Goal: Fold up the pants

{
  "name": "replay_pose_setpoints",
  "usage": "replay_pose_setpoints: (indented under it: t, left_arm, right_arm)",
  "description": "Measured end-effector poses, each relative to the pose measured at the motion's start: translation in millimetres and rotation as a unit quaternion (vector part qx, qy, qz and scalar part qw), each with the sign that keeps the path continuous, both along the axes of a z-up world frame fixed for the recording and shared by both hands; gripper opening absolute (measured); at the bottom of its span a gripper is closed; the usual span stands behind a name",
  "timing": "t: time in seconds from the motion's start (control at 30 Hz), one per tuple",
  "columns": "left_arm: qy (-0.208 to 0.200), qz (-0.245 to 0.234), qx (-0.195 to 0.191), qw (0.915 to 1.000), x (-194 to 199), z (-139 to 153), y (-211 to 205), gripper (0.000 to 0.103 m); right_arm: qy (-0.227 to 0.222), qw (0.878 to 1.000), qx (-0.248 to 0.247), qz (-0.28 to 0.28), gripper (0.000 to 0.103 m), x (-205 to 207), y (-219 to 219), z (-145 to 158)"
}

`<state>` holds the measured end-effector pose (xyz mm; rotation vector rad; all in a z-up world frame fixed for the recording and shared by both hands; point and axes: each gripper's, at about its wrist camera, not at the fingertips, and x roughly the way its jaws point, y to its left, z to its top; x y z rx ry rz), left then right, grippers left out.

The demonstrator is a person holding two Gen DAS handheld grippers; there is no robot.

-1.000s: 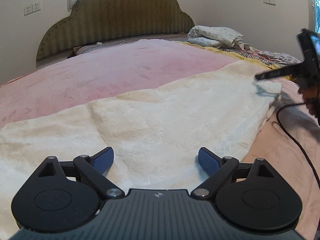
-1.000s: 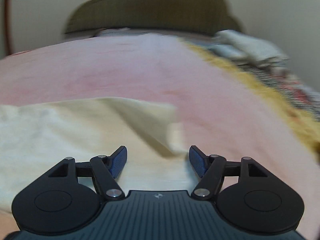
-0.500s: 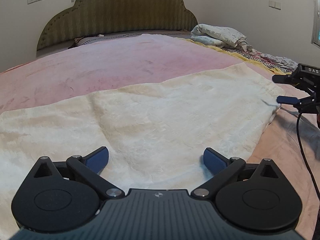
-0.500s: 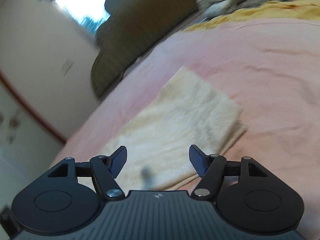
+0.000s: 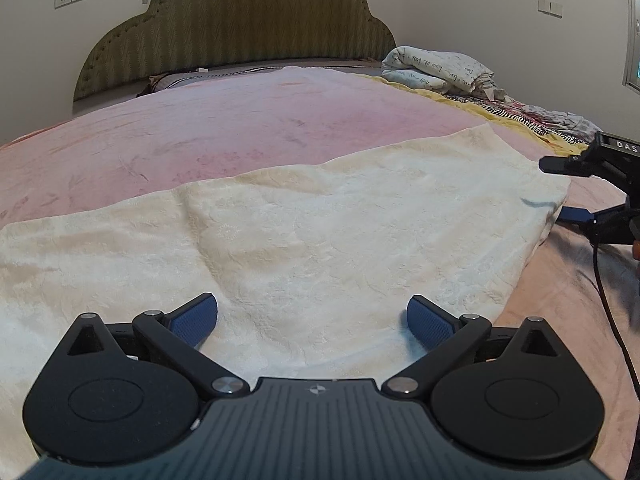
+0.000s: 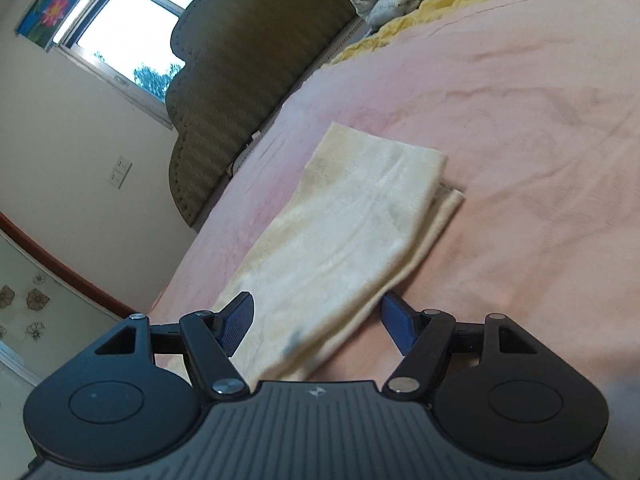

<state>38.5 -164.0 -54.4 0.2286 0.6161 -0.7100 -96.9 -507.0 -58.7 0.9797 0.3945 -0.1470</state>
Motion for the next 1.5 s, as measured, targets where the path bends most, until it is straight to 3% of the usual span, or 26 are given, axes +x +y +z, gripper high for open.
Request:
replay_pose_setpoints:
  t: [0.2,0.27,0.3,0.33,0.4,0.47,0.5,0.57,0.63,0.7,0.73,0.77,0.83,0.97,1.07,1.1,1.17,1.2,1.23,1.27,1.33,1.37,1.4,1.43,1.5]
  left_arm:
    - [0.0,0.0,-0.001,1.0,0,0,0,0.103]
    - [0.003,-0.001,-0.009,1.0,0,1,3,0.102]
    - [0.005,-0.001,-0.018,0.9998,0,2,5,0.1]
    - [0.008,0.0,-0.03,0.9995,1,4,8,0.099]
    - [0.027,0.008,-0.076,0.9967,6,11,19,0.099]
    - [0.076,0.009,-0.147,0.9862,17,18,32,0.099]
    - [0.107,0.005,-0.184,0.9771,24,21,37,0.1]
    - [0.187,-0.004,-0.262,0.9468,44,22,46,0.101]
    - [0.27,-0.004,-0.334,0.903,62,16,52,0.101]
    - [0.328,-0.006,-0.393,0.8589,74,9,53,0.102]
    - [0.35,-0.008,-0.417,0.8389,79,5,52,0.102]
    - [0.364,-0.008,-0.432,0.8255,82,2,50,0.102]
    - [0.382,-0.002,-0.446,0.8095,88,-5,45,0.102]
    - [0.415,0.018,-0.451,0.7897,95,-22,40,0.102]
    - [0.411,0.022,-0.464,0.7841,94,-29,45,0.1]
    - [0.407,0.023,-0.468,0.7842,93,-29,47,0.096]
    - [0.402,0.028,-0.46,0.7908,91,-28,51,0.068]
    - [0.399,0.03,-0.448,0.7995,91,-26,52,0.047]
    - [0.39,0.038,-0.427,0.8148,91,-23,52,0.027]
    - [0.375,0.044,-0.406,0.8324,89,-19,52,0.018]
    - [0.32,0.042,-0.364,0.874,82,-5,53,0.012]
    - [0.277,0.04,-0.336,0.8994,77,7,54,0.009]
    - [0.238,0.038,-0.311,0.9192,71,18,56,0.008]
    - [0.197,0.038,-0.288,0.9364,66,28,61,0.008]
    - [0.132,0.044,-0.251,0.958,54,44,71,0.008]
  right_arm:
    - [-0.026,0.996,-0.034,-0.075,0.067,24,-11,-6]
    - [-0.014,0.996,-0.043,-0.078,0.048,33,-14,-7]
    - [-0.007,0.996,-0.04,-0.075,0.025,37,-16,-9]
    - [-0.003,0.997,-0.026,-0.074,0.014,38,-20,-14]
    - [-0.014,0.997,-0.001,-0.071,0.013,38,-24,-18]
    - [-0.016,0.997,-0.049,-0.061,0.012,40,-15,-6]
    - [-0.015,0.995,-0.085,-0.051,0.012,41,-7,3]
    - [-0.022,0.987,-0.159,-0.022,0.011,43,16,24]
    - [-0.031,0.972,-0.232,0.013,0.011,50,44,45]
    - [-0.041,0.948,-0.312,0.052,0.011,56,80,62]
    - [-0.044,0.932,-0.35,0.077,0.011,59,101,68]
    - [-0.046,0.92,-0.377,0.1,0.011,62,120,71]
    - [-0.053,0.896,-0.416,0.146,0.011,66,155,71]
    - [-0.062,0.845,-0.483,0.221,0.011,66,213,63]
    - [-0.064,0.807,-0.527,0.257,0.011,61,243,54]
    - [-0.064,0.799,-0.536,0.264,0.012,60,249,51]
    - [-0.06,0.786,-0.552,0.271,0.012,55,259,45]
    - [-0.058,0.783,-0.557,0.272,0.012,54,261,43]
    - [-0.056,0.782,-0.558,0.27,0.012,53,262,42]
    - [-0.053,0.784,-0.557,0.267,0.012,53,262,41]
    - [-0.052,0.79,-0.551,0.265,0.012,52,263,43]
    - [-0.052,0.791,-0.55,0.265,0.012,54,265,45]
    - [-0.054,0.79,-0.549,0.268,0.012,55,267,47]
    - [-0.059,0.789,-0.548,0.272,0.012,54,270,48]
    - [-0.073,0.783,-0.55,0.282,0.012,54,279,49]
